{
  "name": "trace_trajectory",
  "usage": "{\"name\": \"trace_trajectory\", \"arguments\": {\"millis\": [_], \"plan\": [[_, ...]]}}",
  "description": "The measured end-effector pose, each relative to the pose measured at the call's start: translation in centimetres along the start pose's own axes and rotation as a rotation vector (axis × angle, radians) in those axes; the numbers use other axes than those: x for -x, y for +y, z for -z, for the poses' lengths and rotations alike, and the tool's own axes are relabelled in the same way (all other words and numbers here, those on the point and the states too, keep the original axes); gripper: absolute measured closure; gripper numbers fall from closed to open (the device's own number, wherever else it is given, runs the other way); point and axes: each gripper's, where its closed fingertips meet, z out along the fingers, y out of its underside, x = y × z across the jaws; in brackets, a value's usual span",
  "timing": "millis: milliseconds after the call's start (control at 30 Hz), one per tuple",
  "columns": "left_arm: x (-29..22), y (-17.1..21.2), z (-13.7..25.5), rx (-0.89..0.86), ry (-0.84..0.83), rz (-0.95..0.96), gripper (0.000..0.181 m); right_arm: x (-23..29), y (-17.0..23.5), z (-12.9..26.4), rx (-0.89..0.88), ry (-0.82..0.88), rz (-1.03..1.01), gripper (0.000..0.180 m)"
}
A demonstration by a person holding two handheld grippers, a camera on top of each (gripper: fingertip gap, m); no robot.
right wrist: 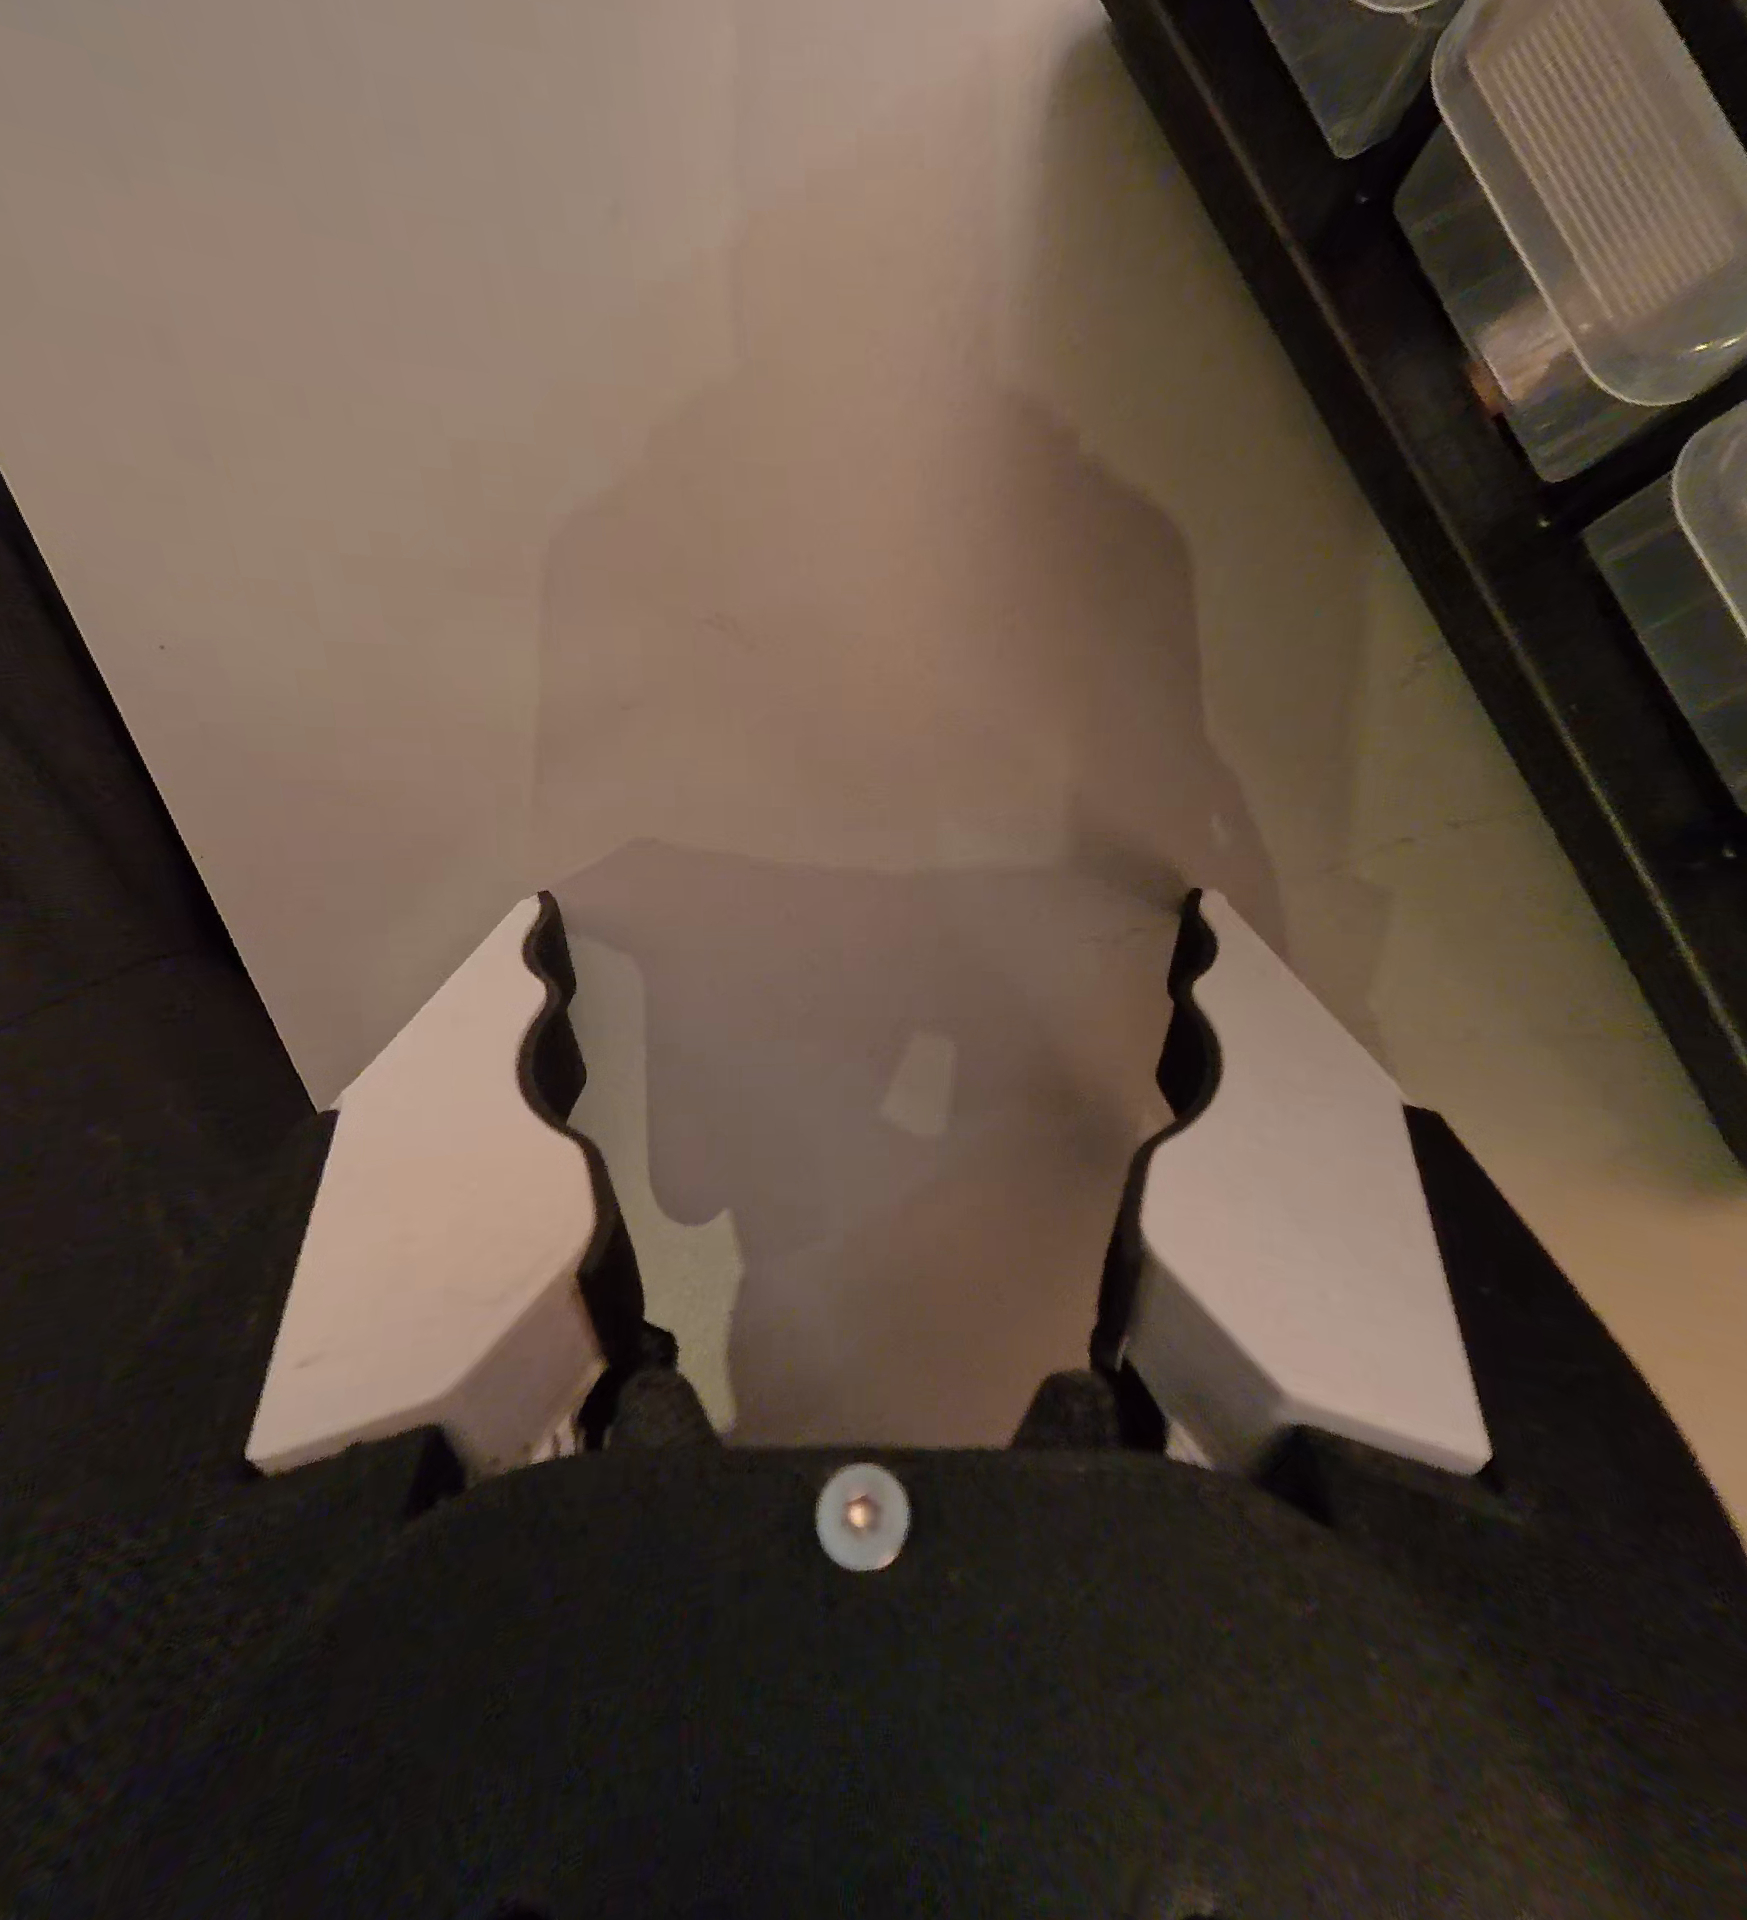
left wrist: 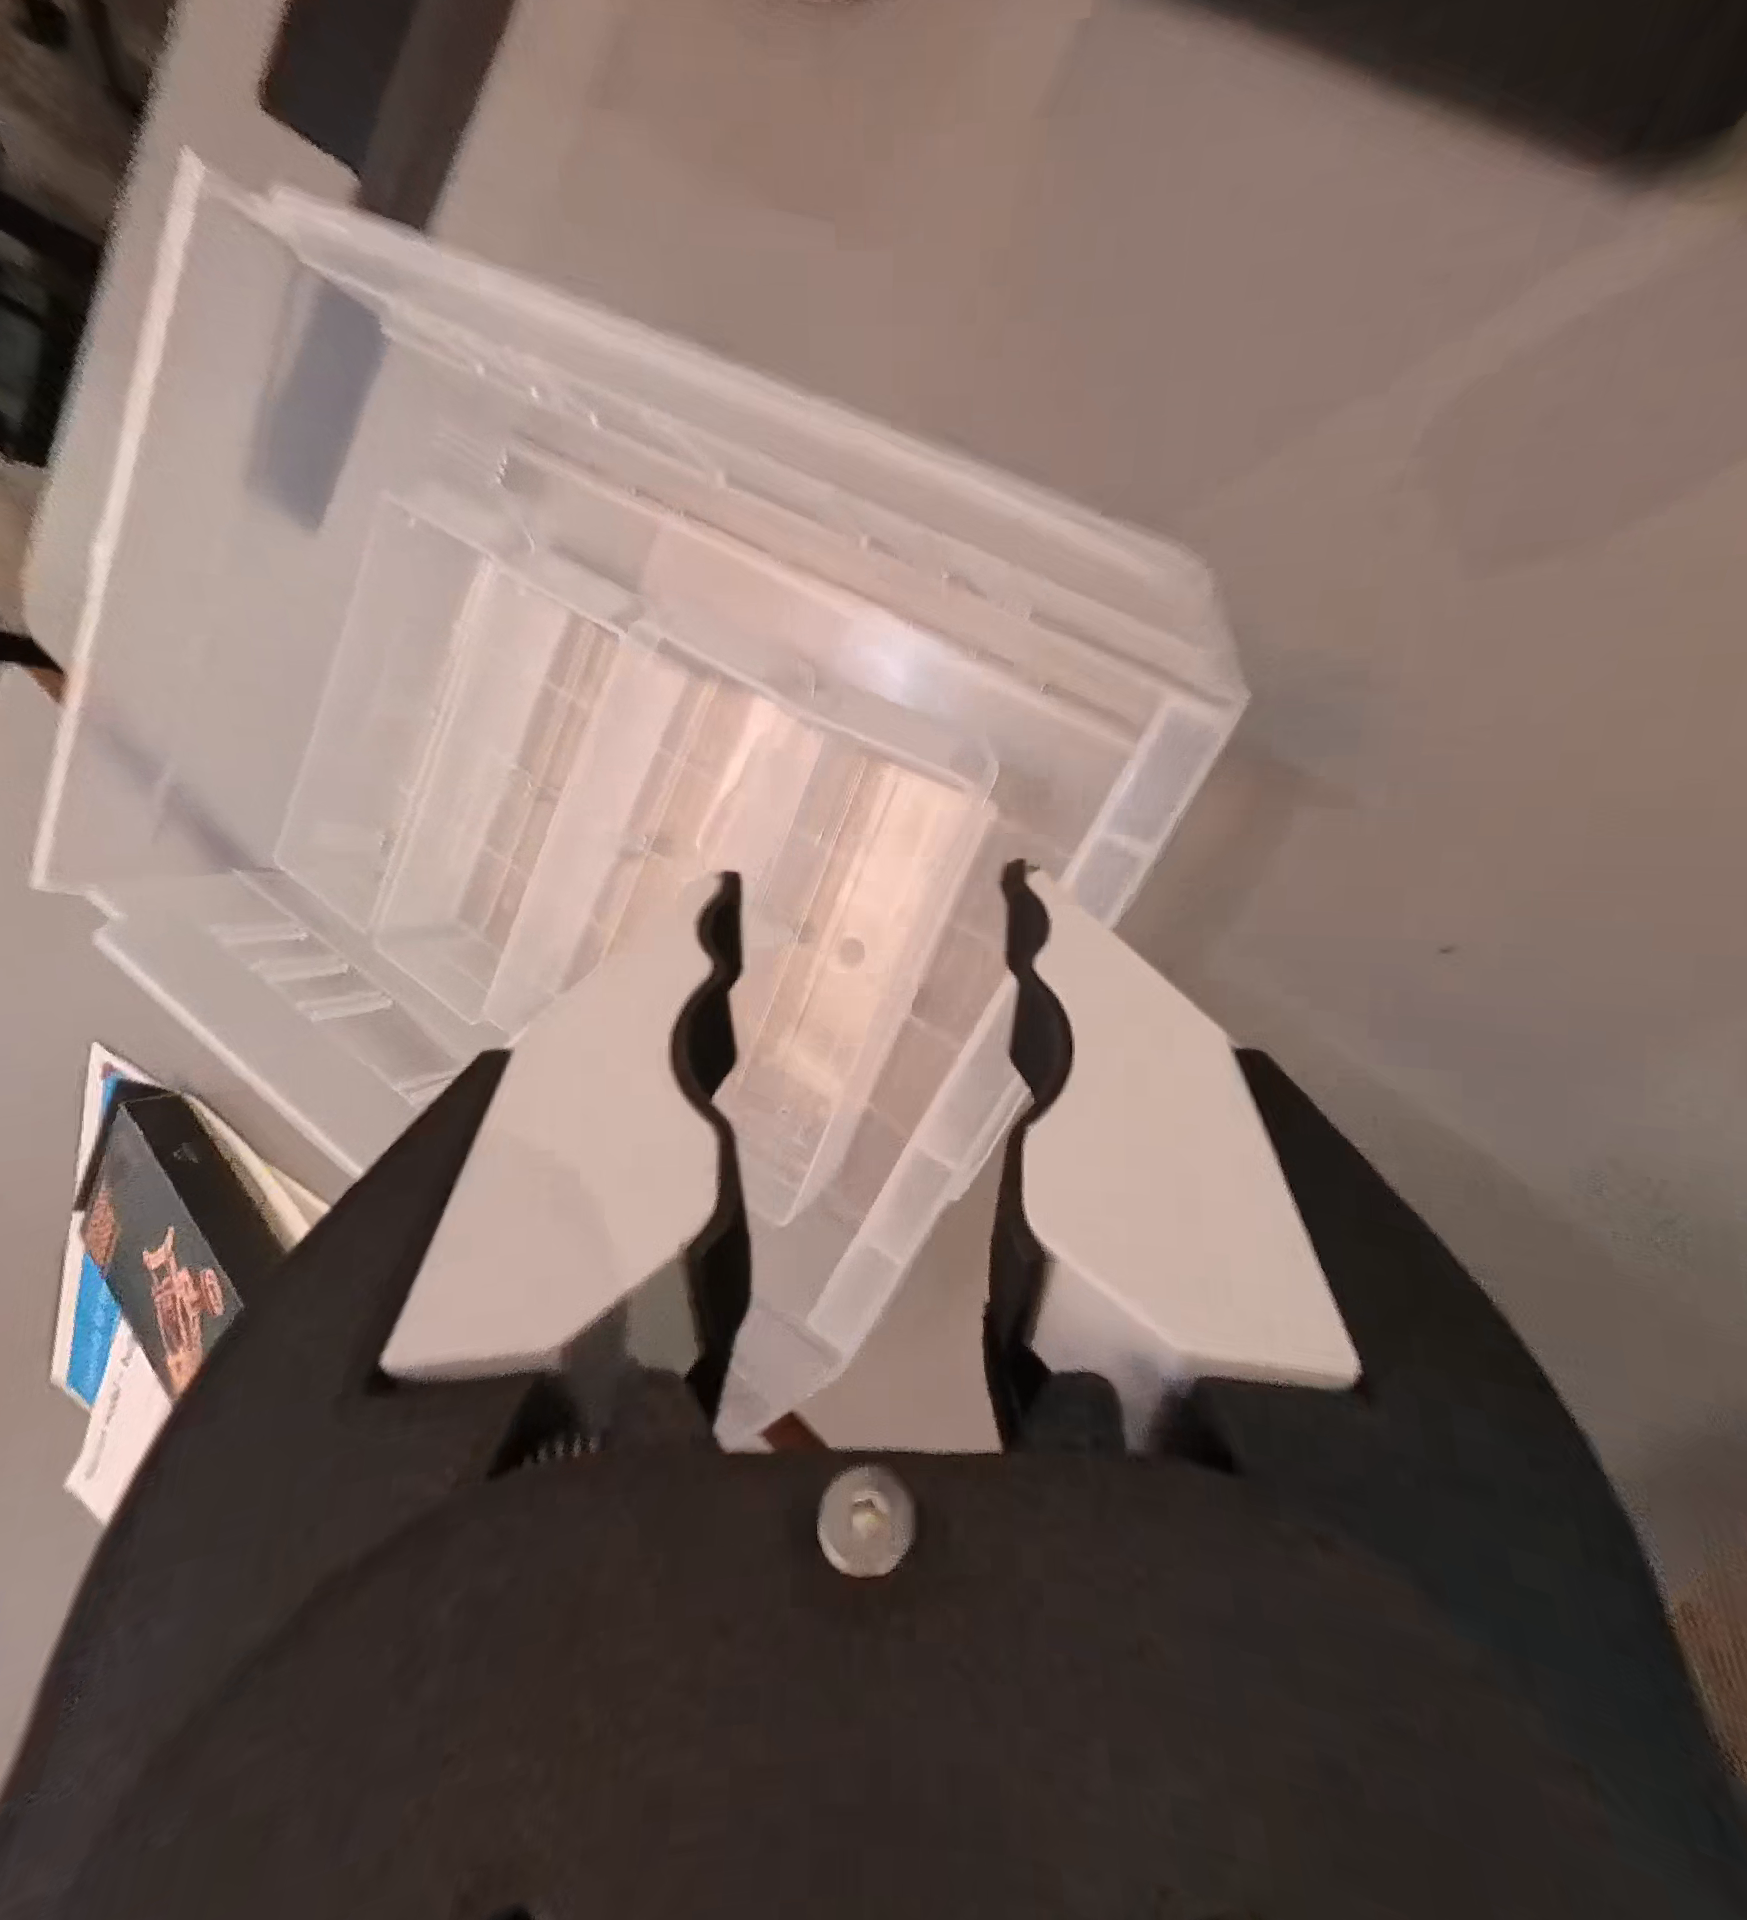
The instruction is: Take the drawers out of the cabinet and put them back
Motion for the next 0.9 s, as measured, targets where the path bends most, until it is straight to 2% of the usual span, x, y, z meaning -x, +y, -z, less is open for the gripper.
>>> {"name": "trace_trajectory", "arguments": {"millis": [67, 267, 533, 667, 800, 900], "plan": [[0.9, 1.5, -1.5, 0.076, 0.027, -0.035, 0.121, 0.0, 0.0, 0.0, -0.002, -0.001, -0.002, 0.066], [0.8, 5.0, -5.0, 0.254, 0.180, -0.079, 0.112, -0.1, -0.1, 0.0, -0.009, -0.004, -0.008, 0.067], [1.1, 6.4, -7.0, 0.315, 0.227, -0.059, 0.106, -0.2, -0.2, 0.1, -0.025, -0.012, -0.023, 0.069], [1.1, 7.1, -7.3, 0.345, 0.241, -0.056, 0.106, -0.2, -0.3, 0.1, -0.028, -0.014, -0.025, 0.069], [1.0, 6.7, -7.4, 0.326, 0.258, -0.064, 0.120, -0.2, -0.3, 0.1, -0.031, -0.017, -0.028, 0.069], [1.0, 6.8, -7.1, 0.340, 0.265, -0.093, 0.124, -0.2, -0.3, 0.0, -0.029, -0.016, -0.026, 0.069]]}}
